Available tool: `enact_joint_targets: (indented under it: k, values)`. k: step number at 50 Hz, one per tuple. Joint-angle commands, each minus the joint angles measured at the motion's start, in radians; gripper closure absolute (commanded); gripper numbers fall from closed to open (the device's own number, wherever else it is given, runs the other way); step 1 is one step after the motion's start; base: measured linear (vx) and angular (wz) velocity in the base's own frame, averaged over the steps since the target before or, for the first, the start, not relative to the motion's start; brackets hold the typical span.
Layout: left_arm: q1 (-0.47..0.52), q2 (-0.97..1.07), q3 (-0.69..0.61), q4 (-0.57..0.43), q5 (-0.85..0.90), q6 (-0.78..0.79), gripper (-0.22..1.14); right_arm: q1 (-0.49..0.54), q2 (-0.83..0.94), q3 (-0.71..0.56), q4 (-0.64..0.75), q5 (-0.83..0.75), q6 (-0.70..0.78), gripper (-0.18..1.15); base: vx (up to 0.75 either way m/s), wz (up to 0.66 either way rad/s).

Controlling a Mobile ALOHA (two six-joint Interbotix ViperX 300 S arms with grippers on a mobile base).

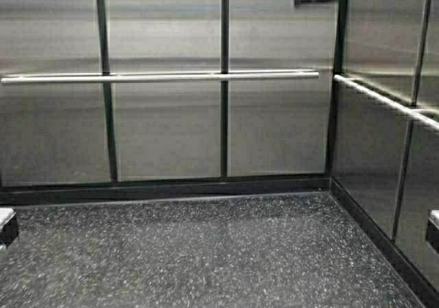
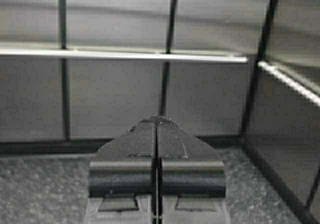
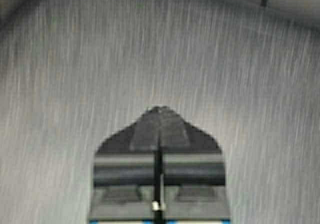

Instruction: Navigate to elevator, push the call button, then enter the elevator

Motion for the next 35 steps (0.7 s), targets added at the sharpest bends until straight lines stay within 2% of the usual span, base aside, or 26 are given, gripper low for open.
enact_joint_targets:
  k: [1,7,12,22,30,35]
  values:
    - [-0.021,-0.069,0.017,-0.015,-0.002,-0.006,0.89,-0.003,-0.034,0.080,0.000,0.002,0.000,0.92,0.31,-0.24]
    - [-0.025,-0.152,0.015,-0.015,-0.002,0.003,0.89,0.028,-0.071,0.032,-0.002,-0.051,-0.003,0.92,0.27,-0.13]
    - [-0.025,-0.124,0.008,-0.014,0.000,0.026,0.89,0.025,-0.046,-0.046,-0.003,-0.063,-0.003,0.92,0.32,-0.01]
    - [-0.023,-0.112,0.012,-0.025,0.005,0.032,0.89,0.023,-0.058,0.054,0.003,-0.048,0.009,0.92,0.41,0.08]
    - [-0.018,-0.029,-0.020,-0.028,0.009,0.057,0.89,0.023,-0.101,-0.014,0.009,-0.048,0.002,0.92,0.37,0.17]
    - [-0.018,0.026,-0.023,-0.029,0.014,0.052,0.89,-0.015,-0.104,0.017,0.009,-0.025,0.005,0.92,0.43,0.11]
